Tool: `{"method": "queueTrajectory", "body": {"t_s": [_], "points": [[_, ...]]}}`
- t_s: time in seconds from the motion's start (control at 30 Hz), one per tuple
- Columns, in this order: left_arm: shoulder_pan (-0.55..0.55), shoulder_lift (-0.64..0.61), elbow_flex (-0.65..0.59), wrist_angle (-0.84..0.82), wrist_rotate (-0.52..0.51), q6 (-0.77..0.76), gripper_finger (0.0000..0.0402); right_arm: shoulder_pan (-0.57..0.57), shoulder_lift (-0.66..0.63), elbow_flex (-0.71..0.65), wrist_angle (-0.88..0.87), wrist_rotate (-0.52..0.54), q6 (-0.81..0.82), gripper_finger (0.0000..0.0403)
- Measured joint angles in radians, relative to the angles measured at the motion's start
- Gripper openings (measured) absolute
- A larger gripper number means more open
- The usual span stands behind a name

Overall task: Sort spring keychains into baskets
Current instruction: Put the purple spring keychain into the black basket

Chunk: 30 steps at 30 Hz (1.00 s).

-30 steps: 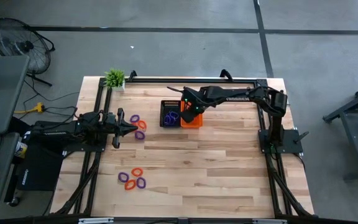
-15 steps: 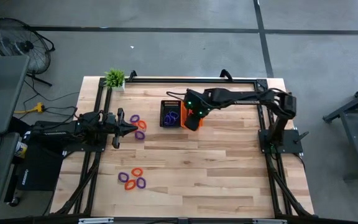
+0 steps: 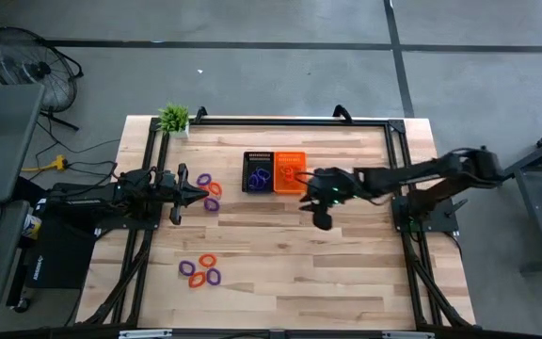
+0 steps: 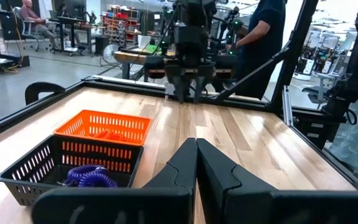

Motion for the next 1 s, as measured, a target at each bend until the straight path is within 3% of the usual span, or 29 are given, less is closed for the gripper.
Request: {"method": "queueTrajectory", "body": {"t_s": [0.2, 0.53, 0.73, 1.0], "points": [[0.000, 0.000, 0.000, 0.000, 0.000, 0.000, 0.0001, 0.036, -0.184, -0.232, 0.129, 0.002, 0.046, 0.0114], [0.000, 0.000, 0.000, 0.000, -0.001, 0.000, 0.0001, 0.069, -0.491, -0.505, 0.278, 0.027, 0.134, 0.0114], [0.000, 0.000, 0.000, 0.000, -0.001, 0.000, 0.0001, 0.096, -0.646, -0.613, 0.331, 0.026, 0.211, 0.0114], [0.000, 0.000, 0.000, 0.000, -0.003, 0.000, 0.0001, 0.111, -0.787, -0.699, 0.434, 0.025, 0.163, 0.0114]]}}
